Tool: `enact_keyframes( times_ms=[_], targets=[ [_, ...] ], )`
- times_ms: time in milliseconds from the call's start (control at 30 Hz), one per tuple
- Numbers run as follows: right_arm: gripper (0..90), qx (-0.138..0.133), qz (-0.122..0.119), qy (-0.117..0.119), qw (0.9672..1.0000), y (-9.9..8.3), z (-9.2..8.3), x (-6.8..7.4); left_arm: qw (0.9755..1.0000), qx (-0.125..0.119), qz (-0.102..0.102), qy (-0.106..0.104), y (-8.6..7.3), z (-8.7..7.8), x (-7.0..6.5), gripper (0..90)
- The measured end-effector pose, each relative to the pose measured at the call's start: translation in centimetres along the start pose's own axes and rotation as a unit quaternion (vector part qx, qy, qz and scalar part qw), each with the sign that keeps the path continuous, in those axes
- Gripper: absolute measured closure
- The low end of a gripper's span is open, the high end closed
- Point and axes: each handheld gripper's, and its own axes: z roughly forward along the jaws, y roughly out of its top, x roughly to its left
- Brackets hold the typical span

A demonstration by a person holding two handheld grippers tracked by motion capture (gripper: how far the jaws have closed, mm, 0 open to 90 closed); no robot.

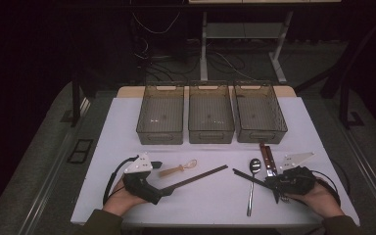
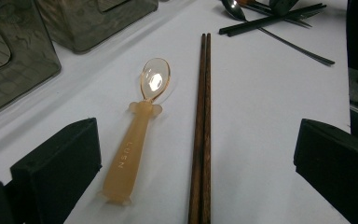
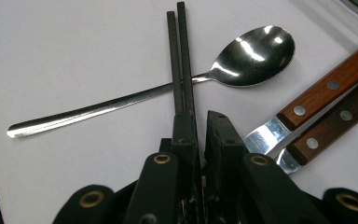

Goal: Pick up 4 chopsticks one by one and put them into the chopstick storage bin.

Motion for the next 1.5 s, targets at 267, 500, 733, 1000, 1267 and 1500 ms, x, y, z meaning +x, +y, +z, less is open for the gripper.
enact_keyframes(
  times_ms=[267, 500, 733, 1000, 1267, 1500],
  targets=[
    [82.2, 0.004, -0.006, -0.002, 1.0, 0.0, 0.2, 0.0, 1.0, 0.0, 0.0, 0.0, 0.0, 0.0, 0.0, 0.1],
    [82.2, 0.006, -0.01, -0.004, 0.9999, 0.0, 0.5, 0.0, 1.0, 0.0, 0.001, 0.0, 0.0, 0.0, 0.0, 0.1],
    [82.1, 0.016, -0.02, -0.008, 0.9996, 0.1, 1.0, 0.3, 1.0, 0.0, 0.001, -0.001, 0.0, 0.0, 0.0, 0.1],
    [83.5, 0.014, -0.026, -0.007, 0.9995, 0.0, 1.0, 0.2, 1.0, 0.0, -0.001, -0.001, 0.0, 0.1, -0.1, 0.1],
    [85.7, 0.012, -0.024, -0.003, 0.9996, -0.1, 1.0, 0.0, 1.0, 0.0, -0.002, -0.002, 0.0, 0.1, -0.1, 0.1],
    [85.8, -0.003, -0.021, -0.009, 0.9997, 0.2, 0.5, -0.1, 1.0, -0.001, -0.001, -0.004, -0.1, 0.2, -0.1, 0.1]
  ],
)
